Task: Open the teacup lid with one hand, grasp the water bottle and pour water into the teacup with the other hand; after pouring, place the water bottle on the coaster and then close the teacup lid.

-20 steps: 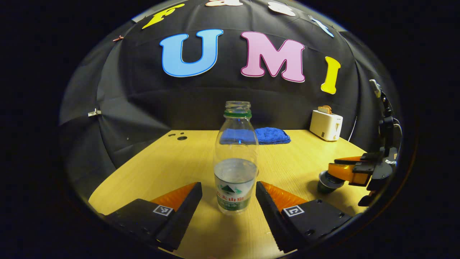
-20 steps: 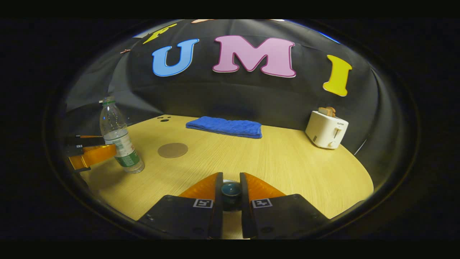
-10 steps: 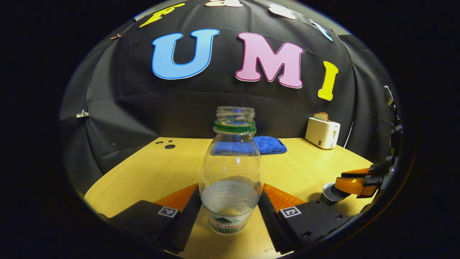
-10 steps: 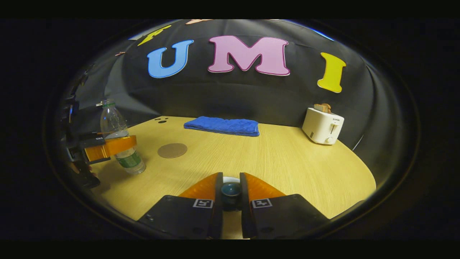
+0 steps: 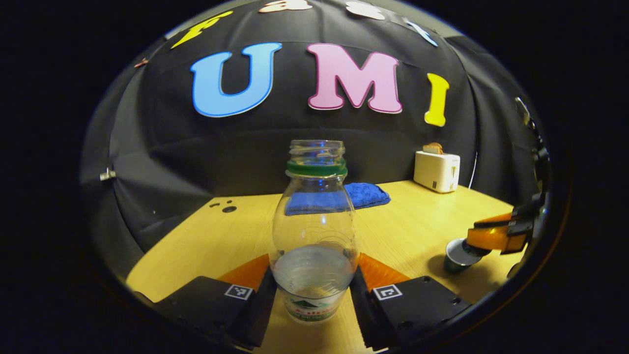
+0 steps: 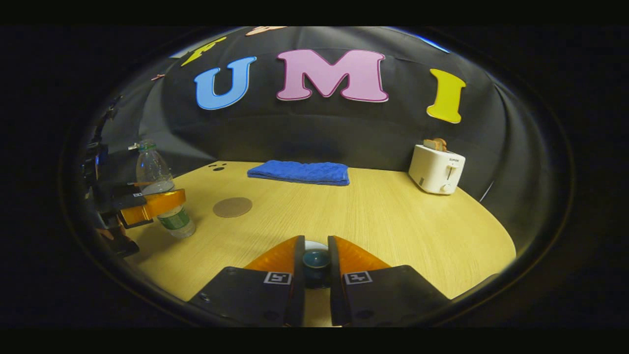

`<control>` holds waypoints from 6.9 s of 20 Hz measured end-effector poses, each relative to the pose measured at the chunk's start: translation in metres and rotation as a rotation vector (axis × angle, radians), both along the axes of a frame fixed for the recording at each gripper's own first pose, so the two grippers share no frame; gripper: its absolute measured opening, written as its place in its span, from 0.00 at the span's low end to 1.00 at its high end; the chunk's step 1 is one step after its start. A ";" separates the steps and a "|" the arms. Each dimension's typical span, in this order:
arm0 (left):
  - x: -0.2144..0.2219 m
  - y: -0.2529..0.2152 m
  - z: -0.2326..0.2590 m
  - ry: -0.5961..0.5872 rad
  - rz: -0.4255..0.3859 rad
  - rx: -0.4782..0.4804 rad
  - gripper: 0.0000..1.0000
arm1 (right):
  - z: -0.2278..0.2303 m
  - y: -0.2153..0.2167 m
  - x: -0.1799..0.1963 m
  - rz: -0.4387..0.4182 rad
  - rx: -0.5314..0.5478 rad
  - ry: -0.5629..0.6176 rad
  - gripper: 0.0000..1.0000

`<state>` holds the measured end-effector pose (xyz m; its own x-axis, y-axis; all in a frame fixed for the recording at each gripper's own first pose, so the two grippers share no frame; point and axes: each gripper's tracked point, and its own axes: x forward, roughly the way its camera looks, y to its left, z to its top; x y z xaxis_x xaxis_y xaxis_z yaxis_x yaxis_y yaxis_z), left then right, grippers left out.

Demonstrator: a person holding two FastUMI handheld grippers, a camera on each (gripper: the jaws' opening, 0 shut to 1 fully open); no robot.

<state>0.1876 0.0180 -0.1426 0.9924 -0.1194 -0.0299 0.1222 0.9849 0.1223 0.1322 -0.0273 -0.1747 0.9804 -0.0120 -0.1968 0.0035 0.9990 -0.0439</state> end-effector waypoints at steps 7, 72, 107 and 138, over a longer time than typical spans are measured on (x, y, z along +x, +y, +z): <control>0.001 -0.036 0.031 -0.126 -0.045 0.410 0.73 | 0.010 -0.038 -0.017 -0.038 0.011 -0.015 0.24; 0.064 -0.165 0.002 -0.525 -0.422 1.942 0.73 | 0.008 -0.127 -0.073 -0.106 0.076 -0.002 0.24; 0.064 -0.185 0.035 -0.588 -0.395 2.297 0.73 | 0.024 -0.122 -0.099 -0.137 0.152 -0.034 0.19; 0.036 -0.092 0.098 -0.086 -0.251 0.439 0.73 | 0.085 -0.091 -0.059 -0.029 0.103 -0.050 0.19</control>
